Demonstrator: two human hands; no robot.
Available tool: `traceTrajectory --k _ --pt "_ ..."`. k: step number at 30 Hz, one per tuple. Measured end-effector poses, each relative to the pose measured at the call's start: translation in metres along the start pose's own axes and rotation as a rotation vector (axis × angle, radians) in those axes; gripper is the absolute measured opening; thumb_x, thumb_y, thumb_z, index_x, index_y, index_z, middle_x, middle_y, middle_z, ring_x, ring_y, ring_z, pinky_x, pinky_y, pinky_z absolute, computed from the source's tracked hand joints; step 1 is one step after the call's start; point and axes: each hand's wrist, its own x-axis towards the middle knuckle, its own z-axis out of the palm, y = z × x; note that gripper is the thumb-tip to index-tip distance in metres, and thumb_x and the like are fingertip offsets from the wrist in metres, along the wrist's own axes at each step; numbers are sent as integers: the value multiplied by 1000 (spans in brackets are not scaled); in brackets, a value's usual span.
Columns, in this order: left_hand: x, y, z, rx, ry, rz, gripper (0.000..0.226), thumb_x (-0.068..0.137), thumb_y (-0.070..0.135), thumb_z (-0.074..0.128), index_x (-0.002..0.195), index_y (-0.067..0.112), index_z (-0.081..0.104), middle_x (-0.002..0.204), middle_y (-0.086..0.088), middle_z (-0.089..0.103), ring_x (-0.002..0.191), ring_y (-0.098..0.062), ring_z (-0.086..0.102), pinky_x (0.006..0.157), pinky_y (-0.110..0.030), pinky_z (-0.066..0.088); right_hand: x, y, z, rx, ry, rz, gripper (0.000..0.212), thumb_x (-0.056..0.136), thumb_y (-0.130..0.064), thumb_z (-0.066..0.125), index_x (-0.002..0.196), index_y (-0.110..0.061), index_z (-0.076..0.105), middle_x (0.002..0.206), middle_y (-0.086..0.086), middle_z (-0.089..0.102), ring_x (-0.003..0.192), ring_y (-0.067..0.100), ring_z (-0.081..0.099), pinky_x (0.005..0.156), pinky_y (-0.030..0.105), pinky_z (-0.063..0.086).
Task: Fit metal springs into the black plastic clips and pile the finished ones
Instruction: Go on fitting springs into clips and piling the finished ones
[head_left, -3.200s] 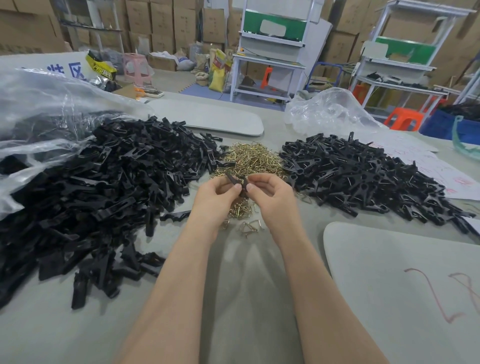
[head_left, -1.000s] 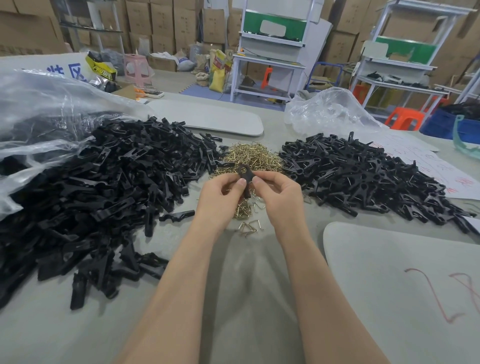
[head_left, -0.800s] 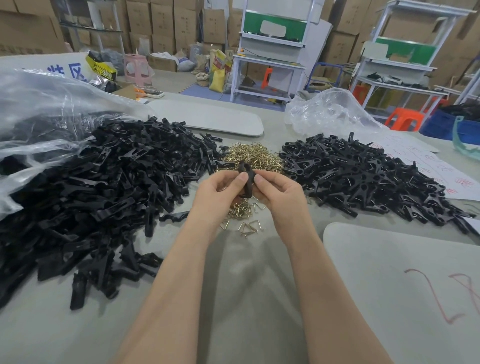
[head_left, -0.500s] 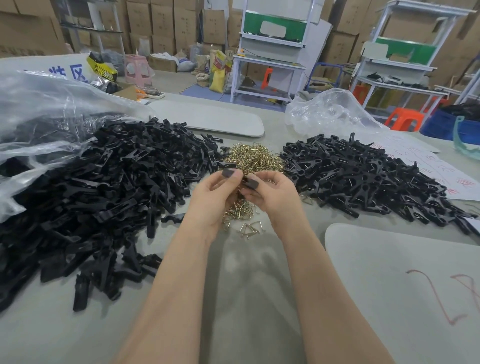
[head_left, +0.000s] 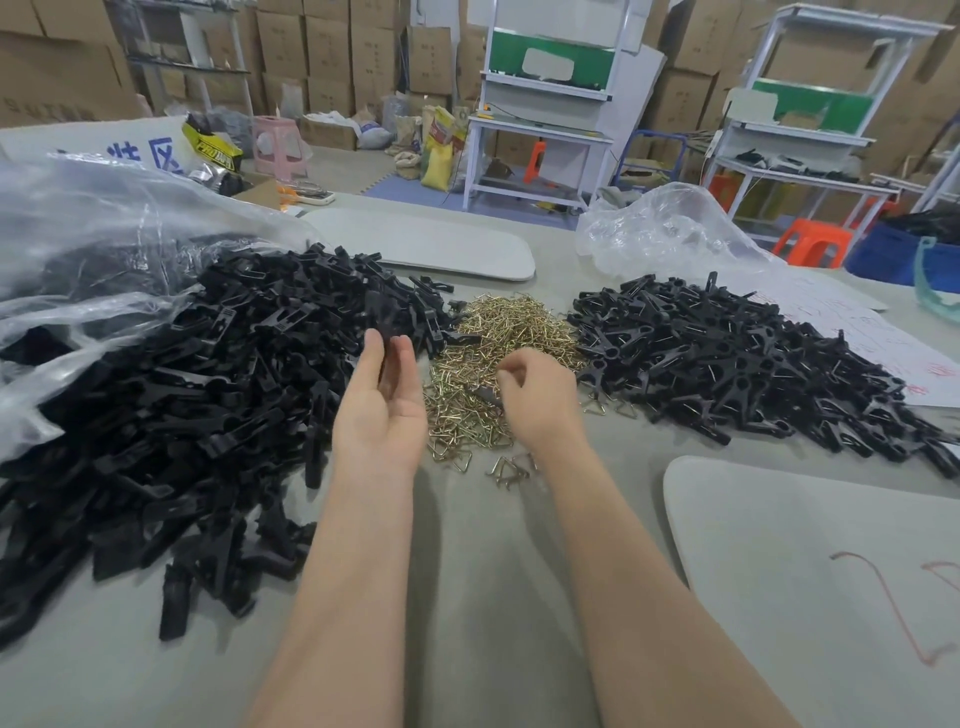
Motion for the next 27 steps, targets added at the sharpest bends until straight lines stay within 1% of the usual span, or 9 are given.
traceTrajectory --k 3,6,10,15,17,19,21,23,27 --pt "-1 0 1 11 -48 -26 18 84 19 69 85 3 61 74 -5 65 67 -11 65 70 -22 56 3 -5 5 -185 -130 16 23 92 -24 58 115 -21 62 114 -1 64 106 20 57 96 42 46" --pt "-2 3 2 -52 -73 -27 15 86 16 67 87 3 60 78 -6 63 67 -11 65 72 -22 57 1 -3 8 -211 -152 65 21 92 -18 56 112 -19 62 114 3 64 106 23 58 94 42 48" --pt "-3 7 3 -135 -152 12 17 88 6 62 102 -2 60 90 -9 61 78 -15 67 82 -25 56 -2 -16 1 95 14 4 22 94 -18 55 115 -15 62 106 -1 67 88 10 60 82 27 51" --pt "-8 9 9 -158 -338 14 27 76 5 64 101 -4 61 88 -13 64 81 -20 70 76 -25 58 -15 -49 8 466 -392 -60 46 90 -10 62 134 -10 47 112 10 66 95 20 66 90 38 53" --pt "-9 9 9 -121 -374 2 17 81 8 61 89 -5 69 86 -11 67 79 -18 69 77 -25 58 -15 -50 3 336 -363 -75 49 91 -14 62 136 -11 45 121 9 63 102 20 63 94 35 50" --pt "-8 6 6 -48 -381 -23 20 87 13 59 79 1 73 88 -7 69 80 -14 68 78 -24 56 -13 -41 -6 -19 -327 -122 45 89 -24 66 130 -13 52 120 5 62 106 19 59 93 28 45" --pt "-5 3 5 37 -327 -39 14 87 16 61 85 6 70 90 -4 70 82 -12 67 81 -23 54 -16 -33 -10 -298 -466 -98 44 82 -34 73 120 -15 60 116 4 63 102 21 59 86 27 44" --pt "-1 -2 3 104 -256 -54 10 89 17 61 91 9 65 88 -3 71 81 -10 67 82 -23 53 -23 -28 -6 -404 -566 -69 44 76 -39 78 110 -18 62 113 6 59 95 24 58 83 33 50" --pt "3 -7 -3 212 -128 -39 8 89 20 62 93 13 61 82 0 71 75 -7 64 74 -20 53 -31 -19 8 -380 -321 -201 20 84 -31 69 98 -19 66 104 9 57 98 29 57 75 31 43"
